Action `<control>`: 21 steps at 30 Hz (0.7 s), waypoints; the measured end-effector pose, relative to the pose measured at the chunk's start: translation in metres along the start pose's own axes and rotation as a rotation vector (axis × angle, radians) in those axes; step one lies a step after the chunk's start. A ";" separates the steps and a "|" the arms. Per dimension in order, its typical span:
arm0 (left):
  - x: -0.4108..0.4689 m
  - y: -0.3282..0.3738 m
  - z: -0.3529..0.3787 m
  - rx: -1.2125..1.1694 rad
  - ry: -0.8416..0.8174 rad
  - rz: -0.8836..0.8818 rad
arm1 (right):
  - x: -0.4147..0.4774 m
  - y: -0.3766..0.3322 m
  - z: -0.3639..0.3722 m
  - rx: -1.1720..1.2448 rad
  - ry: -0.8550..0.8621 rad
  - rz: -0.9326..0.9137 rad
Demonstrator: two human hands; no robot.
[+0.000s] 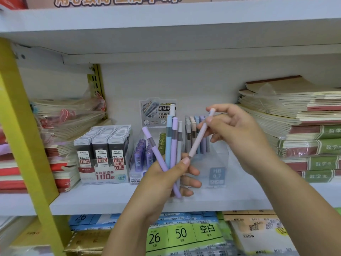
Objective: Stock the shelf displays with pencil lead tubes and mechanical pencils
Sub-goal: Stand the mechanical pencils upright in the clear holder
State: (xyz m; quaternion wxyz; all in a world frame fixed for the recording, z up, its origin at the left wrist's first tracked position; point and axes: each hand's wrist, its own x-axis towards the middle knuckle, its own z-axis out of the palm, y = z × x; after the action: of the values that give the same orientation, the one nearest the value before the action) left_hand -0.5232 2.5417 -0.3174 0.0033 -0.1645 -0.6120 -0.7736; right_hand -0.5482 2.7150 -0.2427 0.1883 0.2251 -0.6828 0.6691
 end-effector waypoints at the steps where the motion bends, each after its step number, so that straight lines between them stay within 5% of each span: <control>1: -0.001 0.001 -0.003 0.005 -0.001 0.002 | 0.001 0.000 -0.005 0.026 -0.013 0.016; 12: 0.002 0.004 -0.020 0.101 0.169 0.148 | -0.014 -0.011 -0.029 -0.433 -0.341 0.049; 21: 0.004 0.004 -0.014 0.095 0.139 0.221 | -0.022 -0.006 -0.014 -0.721 -0.490 -0.098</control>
State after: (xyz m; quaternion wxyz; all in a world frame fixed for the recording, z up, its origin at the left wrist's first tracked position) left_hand -0.5297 2.5279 -0.3157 0.1387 -0.1764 -0.6243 -0.7482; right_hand -0.5273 2.7301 -0.2500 0.1190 0.3292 -0.8856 0.3052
